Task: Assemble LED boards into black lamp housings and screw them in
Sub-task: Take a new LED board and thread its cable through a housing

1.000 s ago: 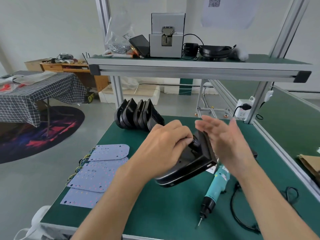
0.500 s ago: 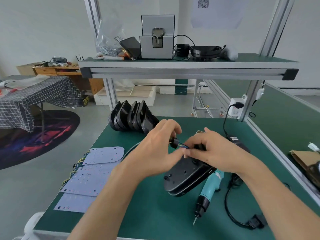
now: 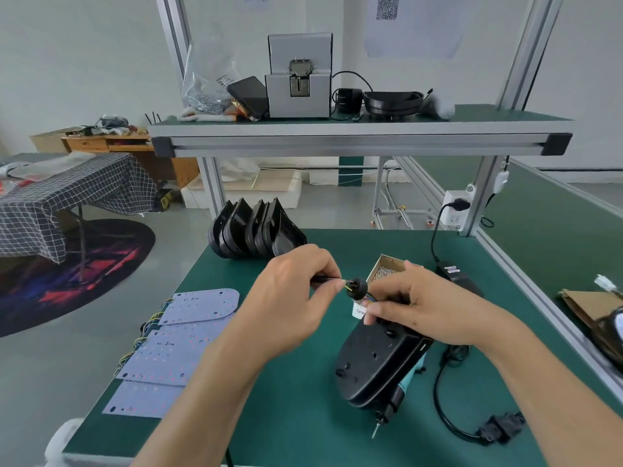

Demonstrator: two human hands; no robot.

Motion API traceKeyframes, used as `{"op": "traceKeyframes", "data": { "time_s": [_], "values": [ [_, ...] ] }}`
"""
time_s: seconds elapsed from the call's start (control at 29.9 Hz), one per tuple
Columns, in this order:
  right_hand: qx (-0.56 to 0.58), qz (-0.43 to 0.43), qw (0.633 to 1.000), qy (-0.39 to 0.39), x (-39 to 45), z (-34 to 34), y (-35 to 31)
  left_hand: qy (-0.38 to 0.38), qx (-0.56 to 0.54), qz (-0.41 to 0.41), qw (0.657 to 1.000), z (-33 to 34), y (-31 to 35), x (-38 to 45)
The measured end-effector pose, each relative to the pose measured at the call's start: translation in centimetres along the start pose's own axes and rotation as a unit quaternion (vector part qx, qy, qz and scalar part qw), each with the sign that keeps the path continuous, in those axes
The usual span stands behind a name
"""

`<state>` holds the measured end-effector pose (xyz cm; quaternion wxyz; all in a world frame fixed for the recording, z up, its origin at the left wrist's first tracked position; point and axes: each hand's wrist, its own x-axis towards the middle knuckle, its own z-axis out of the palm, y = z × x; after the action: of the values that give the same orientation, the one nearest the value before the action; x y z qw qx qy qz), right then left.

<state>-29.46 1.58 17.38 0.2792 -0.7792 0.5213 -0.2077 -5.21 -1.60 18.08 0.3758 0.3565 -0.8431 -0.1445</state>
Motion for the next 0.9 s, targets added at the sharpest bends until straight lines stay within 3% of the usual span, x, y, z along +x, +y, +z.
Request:
{"op": "traceKeyframes", "data": {
  "time_s": [0.1, 0.33, 0.47, 0.9],
  "values": [
    [0.04, -0.031, 0.999, -0.004, -0.3, 0.6, -1.2, -0.004, 0.013, 0.009, 1.0, 0.2, 0.5, -0.1],
    [0.104, -0.085, 0.987, 0.091, 0.6, 2.6, -2.8, -0.005, 0.055, 0.02, 0.998, -1.1, 2.1, -0.3],
    [0.078, -0.098, 0.98, 0.154, 1.0, 3.0, -3.3, 0.018, 0.05, 0.009, 0.999, -1.8, 3.0, -0.2],
    [0.089, 0.008, 0.977, 0.192, 0.2, 5.9, -2.8, 0.03, 0.046, 0.001, 0.998, -1.2, 4.1, -0.8]
  ]
}}
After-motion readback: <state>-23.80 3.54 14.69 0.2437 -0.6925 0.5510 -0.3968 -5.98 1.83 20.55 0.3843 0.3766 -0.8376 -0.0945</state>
